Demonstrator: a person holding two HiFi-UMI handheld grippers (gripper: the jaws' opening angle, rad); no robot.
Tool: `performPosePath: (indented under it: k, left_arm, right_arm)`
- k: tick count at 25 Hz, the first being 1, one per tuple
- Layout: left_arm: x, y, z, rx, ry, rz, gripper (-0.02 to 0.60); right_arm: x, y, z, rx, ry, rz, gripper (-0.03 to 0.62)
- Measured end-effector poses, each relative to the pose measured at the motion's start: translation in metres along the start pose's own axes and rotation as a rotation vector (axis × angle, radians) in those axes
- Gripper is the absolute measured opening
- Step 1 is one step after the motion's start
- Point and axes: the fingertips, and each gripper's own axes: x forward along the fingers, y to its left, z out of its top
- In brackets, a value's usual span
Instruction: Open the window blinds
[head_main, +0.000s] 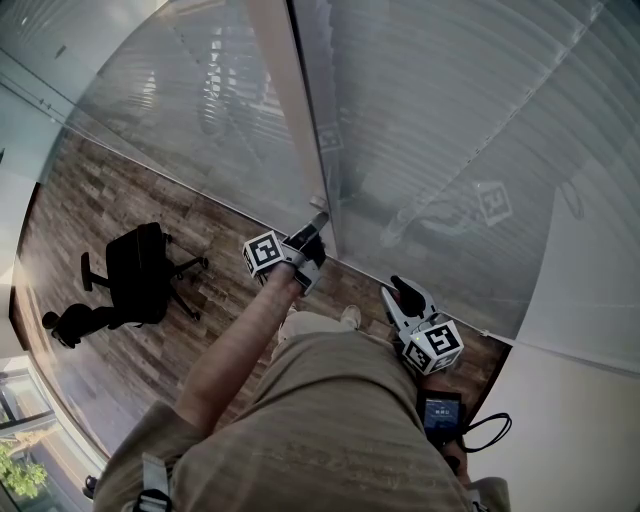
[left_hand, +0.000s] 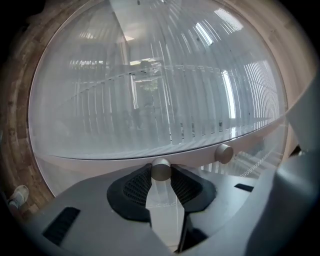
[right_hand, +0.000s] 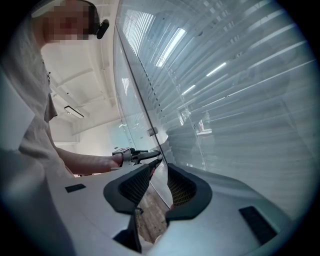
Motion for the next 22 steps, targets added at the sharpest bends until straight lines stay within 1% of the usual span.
performPosePath:
  k: [3,8,11,13,14,16,20,22]
  left_arm:
    - [0.0002,-0.0004,-0.0002,-0.048,-0.002,-0.018,0.133]
    - [-0.0001,0.0006,0.0021,-0.171,-0.021,-0.056,0.133]
    - [-0.0003,0.0019,-0.0004,-0.208,-0.023,-0.073,0.133]
    - [-0.0004,0.0014,-0.0012,-0.21,-0.02,-0.087,0.133]
    - [-0.0003,0.0007,-0.0006,-0.192,-0.017,-0.088,0.133]
    - [-0.0001,-0.0016,0.0024,-0.123,-0.014,-0.077,0.133]
    - [-0.0002,-0.0075,0.0021,0.066,0.003,-0.037,0.14]
    - [-0.0024,-0.0055,-0.0034,0.178,0.038,0.011,0.186]
  right_arm:
    - [0.0002,-0.0003,-0.0002,0.0,0.0,0.0,0.119]
    - [0.0019,-0.0002,0.001,0.001,0.003,0.0,0.119]
    - [0.0004,-0.0006,-0.0014,0.002,0.002,0.001,0.118]
    - [0.0,-0.0003,-0.0024,0.003,0.003,0.002,0.119]
    - [0.0004,0.0,-0.0021,0.003,0.003,0.003,0.118]
    - [0.0022,0.0007,0.0,0.004,0.005,0.004,0.119]
    - [0.0029,0.0006,0.001,0.006,0.005,0.002,0.119]
    - [0.0021,-0.0006,0.0003,0.007,0.004,0.0,0.118]
